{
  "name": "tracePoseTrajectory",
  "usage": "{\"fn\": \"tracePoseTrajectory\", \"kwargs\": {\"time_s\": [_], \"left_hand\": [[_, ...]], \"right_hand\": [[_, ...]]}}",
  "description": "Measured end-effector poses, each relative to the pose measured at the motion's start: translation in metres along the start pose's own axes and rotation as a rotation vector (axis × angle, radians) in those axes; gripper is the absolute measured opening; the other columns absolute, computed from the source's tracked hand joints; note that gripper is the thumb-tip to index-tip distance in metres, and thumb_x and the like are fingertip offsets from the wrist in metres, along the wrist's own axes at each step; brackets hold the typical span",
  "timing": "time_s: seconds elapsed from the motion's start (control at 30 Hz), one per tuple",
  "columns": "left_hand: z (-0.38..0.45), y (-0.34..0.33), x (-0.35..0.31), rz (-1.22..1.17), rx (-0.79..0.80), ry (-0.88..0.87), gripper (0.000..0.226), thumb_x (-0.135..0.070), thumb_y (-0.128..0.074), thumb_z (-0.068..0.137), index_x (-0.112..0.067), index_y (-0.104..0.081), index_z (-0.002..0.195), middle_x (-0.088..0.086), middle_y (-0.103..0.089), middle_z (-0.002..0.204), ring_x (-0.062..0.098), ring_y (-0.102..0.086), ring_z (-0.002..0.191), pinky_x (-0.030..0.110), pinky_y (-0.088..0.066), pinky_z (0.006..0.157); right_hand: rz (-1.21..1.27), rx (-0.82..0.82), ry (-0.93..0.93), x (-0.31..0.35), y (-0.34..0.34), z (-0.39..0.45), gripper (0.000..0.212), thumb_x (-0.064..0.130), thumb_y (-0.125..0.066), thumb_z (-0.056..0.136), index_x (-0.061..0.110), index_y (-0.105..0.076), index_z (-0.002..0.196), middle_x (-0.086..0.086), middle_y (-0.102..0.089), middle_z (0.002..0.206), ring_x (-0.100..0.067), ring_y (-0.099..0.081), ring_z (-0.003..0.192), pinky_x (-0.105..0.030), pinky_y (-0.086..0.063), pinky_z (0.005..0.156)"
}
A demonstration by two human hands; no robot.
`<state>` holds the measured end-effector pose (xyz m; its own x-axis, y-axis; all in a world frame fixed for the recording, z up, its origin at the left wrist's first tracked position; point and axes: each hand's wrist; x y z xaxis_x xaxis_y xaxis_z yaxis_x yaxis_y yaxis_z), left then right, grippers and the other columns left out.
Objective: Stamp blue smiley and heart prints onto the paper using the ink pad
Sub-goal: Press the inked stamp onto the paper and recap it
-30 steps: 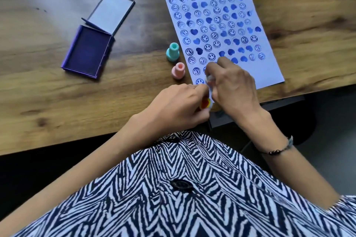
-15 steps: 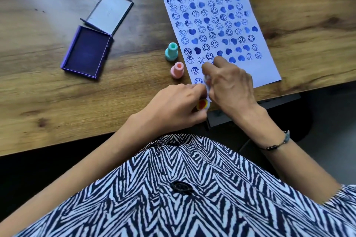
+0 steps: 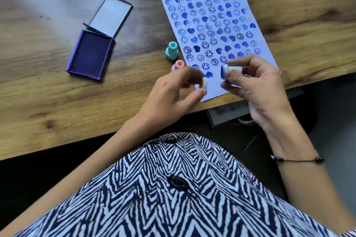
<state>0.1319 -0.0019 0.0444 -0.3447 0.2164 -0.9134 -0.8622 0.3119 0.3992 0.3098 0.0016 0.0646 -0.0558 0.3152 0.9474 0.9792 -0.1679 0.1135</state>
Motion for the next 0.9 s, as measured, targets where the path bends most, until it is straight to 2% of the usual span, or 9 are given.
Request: {"fn": "tracePoseTrajectory", "kwargs": {"time_s": [0.13, 0.23, 0.33, 0.43, 0.57, 0.67, 0.7, 0.9], "left_hand": [[0.001, 0.001, -0.003, -0.267, -0.062, 0.105, 0.026, -0.017, -0.063, 0.081, -0.006, -0.058, 0.104, 0.006, -0.063, 0.095, 0.015, -0.062, 0.088, 0.031, -0.052, 0.086], [0.002, -0.001, -0.003, -0.372, -0.085, 0.140, 0.024, -0.017, -0.062, 0.079, -0.010, -0.060, 0.102, -0.001, -0.065, 0.091, 0.006, -0.061, 0.085, 0.025, -0.050, 0.083], [0.004, -0.002, -0.002, -0.424, -0.084, 0.158, 0.019, -0.017, -0.062, 0.078, -0.014, -0.061, 0.097, -0.007, -0.065, 0.086, 0.001, -0.060, 0.079, 0.024, -0.050, 0.079], [0.004, -0.002, 0.000, -0.408, -0.095, 0.155, 0.019, -0.018, -0.063, 0.078, -0.012, -0.063, 0.096, -0.010, -0.065, 0.085, 0.002, -0.061, 0.080, 0.024, -0.050, 0.080], [0.003, -0.001, 0.000, -0.361, -0.126, 0.170, 0.021, -0.021, -0.063, 0.076, -0.009, -0.065, 0.093, -0.008, -0.066, 0.084, -0.009, -0.059, 0.082, 0.018, -0.050, 0.079], [-0.002, 0.001, -0.001, -0.340, -0.132, 0.198, 0.018, -0.019, -0.062, 0.076, -0.010, -0.066, 0.090, -0.006, -0.065, 0.080, 0.004, -0.061, 0.080, 0.039, -0.050, 0.089], [-0.004, 0.001, -0.001, -0.316, -0.136, 0.199, 0.018, -0.019, -0.062, 0.076, -0.009, -0.066, 0.090, -0.006, -0.065, 0.079, 0.010, -0.064, 0.083, 0.042, -0.049, 0.091], [-0.017, 0.010, 0.005, -0.080, -0.200, 0.186, 0.024, -0.021, -0.058, 0.079, -0.003, -0.065, 0.093, 0.011, -0.070, 0.095, 0.018, -0.064, 0.086, 0.028, -0.050, 0.081]], "right_hand": [[0.163, 0.135, -0.031, 0.004, -0.010, -0.016, 0.011, 0.017, -0.071, 0.065, 0.018, -0.066, 0.075, -0.005, -0.061, 0.074, -0.010, -0.062, 0.063, -0.024, -0.058, 0.064], [0.174, 0.148, -0.004, 0.007, -0.016, -0.019, 0.011, 0.008, -0.068, 0.073, 0.019, -0.067, 0.074, 0.002, -0.063, 0.067, -0.011, -0.062, 0.063, -0.025, -0.058, 0.064], [0.164, 0.142, 0.021, 0.009, -0.021, -0.020, 0.019, 0.003, -0.065, 0.078, 0.021, -0.065, 0.073, 0.001, -0.063, 0.068, -0.011, -0.063, 0.062, -0.025, -0.058, 0.064], [0.155, 0.147, 0.041, 0.009, -0.025, -0.021, 0.019, 0.001, -0.064, 0.079, 0.020, -0.064, 0.074, 0.007, -0.066, 0.064, -0.011, -0.063, 0.063, -0.024, -0.058, 0.064], [0.134, 0.148, 0.052, 0.009, -0.028, -0.023, 0.017, 0.002, -0.064, 0.079, 0.018, -0.064, 0.075, 0.009, -0.066, 0.060, -0.009, -0.063, 0.061, -0.024, -0.060, 0.065], [0.108, 0.155, 0.054, 0.005, -0.032, -0.026, 0.016, 0.001, -0.065, 0.078, 0.017, -0.064, 0.075, 0.007, -0.067, 0.059, -0.009, -0.064, 0.057, -0.024, -0.060, 0.064], [0.108, 0.158, 0.055, 0.004, -0.034, -0.027, 0.016, 0.000, -0.065, 0.078, 0.016, -0.064, 0.075, 0.007, -0.067, 0.059, -0.009, -0.064, 0.058, -0.023, -0.060, 0.063], [0.131, 0.201, 0.055, -0.007, -0.054, -0.026, 0.018, -0.003, -0.066, 0.077, 0.015, -0.061, 0.073, 0.008, -0.068, 0.062, -0.009, -0.067, 0.064, -0.024, -0.059, 0.062]]}}
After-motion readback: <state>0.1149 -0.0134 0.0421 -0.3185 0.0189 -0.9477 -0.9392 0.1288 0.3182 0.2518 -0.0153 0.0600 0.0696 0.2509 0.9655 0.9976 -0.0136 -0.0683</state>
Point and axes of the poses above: each hand's wrist, its own z-axis towards the middle knuckle, its own y-axis out of the back of the hand, x = y × z
